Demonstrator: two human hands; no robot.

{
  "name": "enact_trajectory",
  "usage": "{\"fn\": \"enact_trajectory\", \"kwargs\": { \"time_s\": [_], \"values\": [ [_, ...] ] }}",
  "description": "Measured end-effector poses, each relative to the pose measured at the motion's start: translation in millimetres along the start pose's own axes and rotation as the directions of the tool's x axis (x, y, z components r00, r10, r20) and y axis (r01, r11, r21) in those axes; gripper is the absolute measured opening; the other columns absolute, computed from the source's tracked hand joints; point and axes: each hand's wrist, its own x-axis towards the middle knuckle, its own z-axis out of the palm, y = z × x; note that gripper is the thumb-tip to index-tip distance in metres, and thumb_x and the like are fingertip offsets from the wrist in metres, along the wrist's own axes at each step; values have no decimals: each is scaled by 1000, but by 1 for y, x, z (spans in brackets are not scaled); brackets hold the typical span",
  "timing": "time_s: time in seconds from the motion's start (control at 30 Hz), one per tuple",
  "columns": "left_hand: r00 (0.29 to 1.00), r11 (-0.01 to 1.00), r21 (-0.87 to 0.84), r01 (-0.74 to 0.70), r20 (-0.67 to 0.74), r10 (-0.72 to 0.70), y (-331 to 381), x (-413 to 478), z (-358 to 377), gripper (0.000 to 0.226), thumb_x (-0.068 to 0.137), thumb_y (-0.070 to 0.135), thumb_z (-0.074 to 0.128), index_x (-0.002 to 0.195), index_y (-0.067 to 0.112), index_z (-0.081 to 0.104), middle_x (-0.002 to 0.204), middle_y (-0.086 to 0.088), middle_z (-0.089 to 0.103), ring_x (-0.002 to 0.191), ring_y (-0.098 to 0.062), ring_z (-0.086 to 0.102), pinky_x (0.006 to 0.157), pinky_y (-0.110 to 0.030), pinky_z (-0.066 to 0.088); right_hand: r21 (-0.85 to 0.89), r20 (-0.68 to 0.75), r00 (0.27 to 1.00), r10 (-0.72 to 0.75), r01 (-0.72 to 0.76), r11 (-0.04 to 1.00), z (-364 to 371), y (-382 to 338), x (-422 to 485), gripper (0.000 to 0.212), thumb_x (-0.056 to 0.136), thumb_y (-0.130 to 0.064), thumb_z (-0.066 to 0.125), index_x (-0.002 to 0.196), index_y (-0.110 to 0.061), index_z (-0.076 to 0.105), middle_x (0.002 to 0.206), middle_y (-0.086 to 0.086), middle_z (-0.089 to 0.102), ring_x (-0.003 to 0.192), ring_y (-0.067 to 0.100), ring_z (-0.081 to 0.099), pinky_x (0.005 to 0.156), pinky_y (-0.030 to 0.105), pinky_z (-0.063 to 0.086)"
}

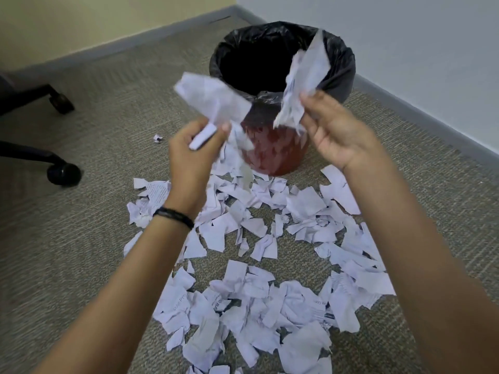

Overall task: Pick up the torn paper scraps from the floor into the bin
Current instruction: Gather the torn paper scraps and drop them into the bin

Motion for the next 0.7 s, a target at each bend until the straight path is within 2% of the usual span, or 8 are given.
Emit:
{"fn": "enact_trajectory", "kwargs": {
  "time_s": [0.17, 0.23, 0.3, 0.4, 0.5, 0.57, 0.63, 0.7],
  "values": [
    [998, 987, -149, 58, 24, -55, 47, 45, 37, 19, 88, 8, 58, 70, 14, 54, 68, 1, 51, 62, -11, 46, 61, -18, 40, 154, -90, 991, -97, 110, 982, 29, -30, 34, 16, 90, 9, 50, 78, 2, 57, 55, 7, 68, 57, 13, 69, 65, 20, 58],
    [980, 932, -304, 198, 46, -193, 55, 65, 49, 12, 90, 3, 48, 80, 8, 52, 79, -9, 51, 70, -18, 49, 66, -24, 43, 215, -173, 981, -85, 122, 969, 37, -33, 47, 14, 92, 8, 46, 93, 10, 59, 83, 20, 72, 85, 27, 69, 82, 32, 56],
    [925, 729, -577, 367, 141, -354, 67, 79, 58, 19, 99, 14, 40, 102, 4, 56, 101, -16, 61, 73, -26, 62, 77, -33, 51, 245, -281, 959, -40, 112, 963, 41, -37, 56, 33, 97, 1, 38, 129, 8, 46, 139, 20, 46, 126, 38, 45, 97, 48, 46],
    [879, 472, -748, 466, 330, -345, 81, 88, 67, 69, 97, 45, 39, 149, 7, 13, 151, -24, 22, 126, -47, 42, 100, -62, 39, 301, -243, 970, 15, 60, 952, 40, -40, 57, 43, 99, -3, 28, 142, 3, 25, 153, 20, 18, 138, 43, 23, 105, 62, 30],
    [896, 493, -750, 442, 340, -286, 86, 84, 72, 80, 95, 52, 36, 150, 10, -4, 157, -21, -1, 142, -44, 9, 109, -63, 23, 135, -134, 991, -27, 45, 990, 32, -37, 51, 56, 97, 3, 25, 149, -10, 9, 156, 19, 3, 142, 42, 11, 107, 60, 24],
    [910, 510, -754, 414, 328, -254, 85, 80, 71, 81, 96, 54, 34, 150, 9, -7, 157, -19, -9, 144, -39, -3, 114, -56, 16, -33, -92, 990, -105, 103, 994, 24, -34, 45, 58, 95, 5, 27, 148, -15, 17, 155, 16, 13, 144, 34, 15, 107, 55, 30],
    [917, 521, -754, 399, 336, -216, 80, 77, 65, 77, 97, 51, 33, 150, 7, -1, 156, -23, -5, 144, -39, 2, 117, -50, 18, -159, -61, 980, -191, 180, 971, 14, -26, 36, 54, 94, 5, 33, 144, -16, 30, 154, 11, 20, 143, 26, 21, 108, 46, 34],
    [932, 617, -704, 352, 323, -164, 69, 70, 55, 63, 100, 42, 34, 148, 5, 17, 152, -25, 20, 140, -36, 28, 113, -43, 31, -245, -37, 964, -263, 247, 938, 4, -12, 22, 46, 94, 2, 38, 136, -16, 43, 148, 7, 34, 139, 20, 33, 107, 36, 37]
  ]
}}
